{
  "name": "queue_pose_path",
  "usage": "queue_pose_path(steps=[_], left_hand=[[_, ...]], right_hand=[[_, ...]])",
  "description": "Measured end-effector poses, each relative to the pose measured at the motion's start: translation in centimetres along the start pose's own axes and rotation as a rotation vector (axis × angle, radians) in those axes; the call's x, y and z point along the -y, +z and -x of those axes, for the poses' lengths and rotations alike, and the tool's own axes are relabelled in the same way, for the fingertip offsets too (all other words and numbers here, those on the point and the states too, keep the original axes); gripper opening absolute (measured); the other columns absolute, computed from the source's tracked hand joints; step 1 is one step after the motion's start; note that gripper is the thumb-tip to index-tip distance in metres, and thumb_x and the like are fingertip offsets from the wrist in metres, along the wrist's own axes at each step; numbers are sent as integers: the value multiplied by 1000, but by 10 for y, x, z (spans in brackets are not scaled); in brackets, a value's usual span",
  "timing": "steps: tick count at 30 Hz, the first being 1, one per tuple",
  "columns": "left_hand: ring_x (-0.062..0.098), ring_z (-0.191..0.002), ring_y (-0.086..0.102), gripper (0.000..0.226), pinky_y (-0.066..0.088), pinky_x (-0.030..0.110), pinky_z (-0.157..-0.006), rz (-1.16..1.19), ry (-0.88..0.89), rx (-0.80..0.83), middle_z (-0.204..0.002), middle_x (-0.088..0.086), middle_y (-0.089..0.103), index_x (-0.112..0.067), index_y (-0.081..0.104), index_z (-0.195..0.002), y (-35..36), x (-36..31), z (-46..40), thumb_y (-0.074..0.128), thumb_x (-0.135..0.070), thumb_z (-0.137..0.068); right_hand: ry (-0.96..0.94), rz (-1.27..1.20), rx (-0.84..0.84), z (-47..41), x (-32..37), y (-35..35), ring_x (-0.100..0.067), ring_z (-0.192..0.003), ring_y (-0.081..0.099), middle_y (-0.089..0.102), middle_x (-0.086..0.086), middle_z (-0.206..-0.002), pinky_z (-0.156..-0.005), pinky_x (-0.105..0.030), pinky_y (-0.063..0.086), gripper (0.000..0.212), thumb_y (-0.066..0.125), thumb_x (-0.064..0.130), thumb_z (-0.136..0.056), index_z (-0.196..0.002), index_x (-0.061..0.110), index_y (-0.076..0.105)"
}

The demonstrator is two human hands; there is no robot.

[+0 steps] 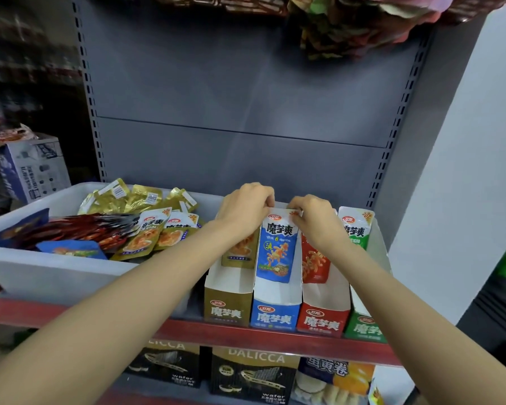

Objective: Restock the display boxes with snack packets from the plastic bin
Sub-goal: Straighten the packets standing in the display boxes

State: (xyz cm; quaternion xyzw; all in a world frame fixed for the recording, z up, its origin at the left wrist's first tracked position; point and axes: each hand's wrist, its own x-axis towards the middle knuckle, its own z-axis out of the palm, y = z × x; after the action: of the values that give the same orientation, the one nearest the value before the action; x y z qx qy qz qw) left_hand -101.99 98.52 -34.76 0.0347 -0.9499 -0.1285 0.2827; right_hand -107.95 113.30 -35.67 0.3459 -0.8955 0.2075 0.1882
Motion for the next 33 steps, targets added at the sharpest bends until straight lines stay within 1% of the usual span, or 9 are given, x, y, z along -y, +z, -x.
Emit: queue_pose_path(steps=[7,13,16,20,25,27,30,32,33], left_hand=[[18,-90,60,7,55,37,-74,-75,-11,-8,-100,0,60,-19,60,-97,5,-1,-6,57,-17,-91],[18,-96,58,15,46,32,-70,2,-86,-87,-104,-3,59,-24,62,-103,-15,6,7,58,-27,-89],[16,-95,60,16,51,33,-74,113,-186,-116,-100,-7,64,-25,63,-102,-40,16,27,61,-26,-86],[15,-84,61,12,52,35,-73,173,-258,-182,-85,-10,67,-24,65,-93,-78,41,65,57,-20,-86],[16,-82,59,9,46,31,-68,-3,-331,-199,-86,-9,64,-23,63,-94,-122,98,114,55,-23,-89],[19,-86,62,9,48,32,-72,-25,-359,-179,-85,-7,63,-22,64,-96,-138,123,130,57,-21,-90],[19,-89,62,13,45,29,-76,-21,-354,-72,-87,-2,65,-16,67,-100,-155,154,152,58,-20,-91],[14,-84,59,15,43,25,-72,-57,-306,52,-92,-1,68,-17,68,-101,-162,169,163,56,-22,-93],[8,-76,55,15,38,19,-65,-66,-280,116,-88,-3,66,-18,68,-101,-163,174,168,55,-21,-93]], right_hand=[[-6,9,-77,-4,6,4,-21,-103,53,53,-8,-111,-80,-36,52,20,51,9,-93,-111,10,60],[-24,-17,-111,5,25,1,-21,-114,45,50,-7,-118,-82,-31,45,29,49,10,-93,-121,12,57],[-49,-140,-53,10,52,6,-21,-101,56,58,-6,-110,-82,-33,47,27,48,10,-91,-114,15,61],[-104,-339,31,17,106,12,-13,-90,60,67,-3,-106,-72,-15,42,25,51,7,-89,-109,12,66],[-185,-483,86,19,180,32,-15,-102,60,67,-5,-112,-89,-19,42,25,54,8,-89,-111,8,65],[-219,-498,123,16,207,44,-19,-101,60,68,-6,-108,-89,-28,44,22,55,12,-89,-109,8,66],[-292,-508,230,16,243,60,-24,-86,61,69,-6,-91,-77,-35,46,18,56,18,-91,-97,5,68],[-307,-485,291,16,259,68,-24,-78,59,69,-9,-86,-70,-35,46,20,58,20,-91,-96,7,71],[-305,-468,297,15,264,70,-21,-75,58,68,-7,-84,-68,-33,43,18,60,20,-90,-95,9,72]])
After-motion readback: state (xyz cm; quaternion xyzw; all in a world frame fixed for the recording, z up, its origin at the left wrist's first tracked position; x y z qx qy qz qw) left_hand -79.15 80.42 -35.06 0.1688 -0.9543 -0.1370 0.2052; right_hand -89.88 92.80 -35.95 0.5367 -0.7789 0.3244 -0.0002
